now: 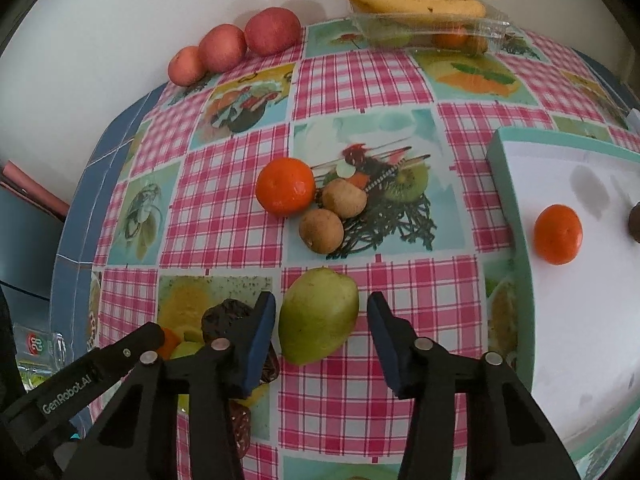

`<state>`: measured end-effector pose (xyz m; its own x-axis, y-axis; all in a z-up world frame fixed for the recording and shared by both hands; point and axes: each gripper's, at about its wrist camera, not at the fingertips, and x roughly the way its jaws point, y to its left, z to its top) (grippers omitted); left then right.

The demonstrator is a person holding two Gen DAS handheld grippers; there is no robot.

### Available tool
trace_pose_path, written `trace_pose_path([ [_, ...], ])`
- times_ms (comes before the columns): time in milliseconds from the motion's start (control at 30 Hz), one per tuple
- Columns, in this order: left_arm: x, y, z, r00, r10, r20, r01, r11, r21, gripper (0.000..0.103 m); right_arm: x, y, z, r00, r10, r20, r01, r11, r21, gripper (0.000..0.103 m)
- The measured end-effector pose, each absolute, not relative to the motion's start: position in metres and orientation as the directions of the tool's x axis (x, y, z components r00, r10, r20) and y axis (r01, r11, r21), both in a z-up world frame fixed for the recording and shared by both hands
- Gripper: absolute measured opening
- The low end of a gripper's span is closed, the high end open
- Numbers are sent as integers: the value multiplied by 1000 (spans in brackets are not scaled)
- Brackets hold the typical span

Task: Organize fruits
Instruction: 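Grasp a green pear with the right tool while the left tool grasps another tangerine, then lower the pear into the white tray with the right tool while the left drops its tangerine there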

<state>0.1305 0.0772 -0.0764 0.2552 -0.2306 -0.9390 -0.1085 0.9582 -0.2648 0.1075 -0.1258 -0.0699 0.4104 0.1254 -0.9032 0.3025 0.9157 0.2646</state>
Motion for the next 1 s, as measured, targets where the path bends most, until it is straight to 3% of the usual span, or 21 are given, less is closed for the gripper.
trace_pose_path([
  [167,131,75,-76,246,-262,-933,-98,951,-293,36,106,-124,-70,414,136,-900,303,912,278,43],
  [633,129,82,-48,325,-272,-906,-115,939,-323,34,95,-143,-52,429,166,-888,330,886,325,42],
  [1000,119,47,-21,367,-306,-879,-34,940,-341,34,69,-192,-29,438,79,-896,389,882,267,42],
])
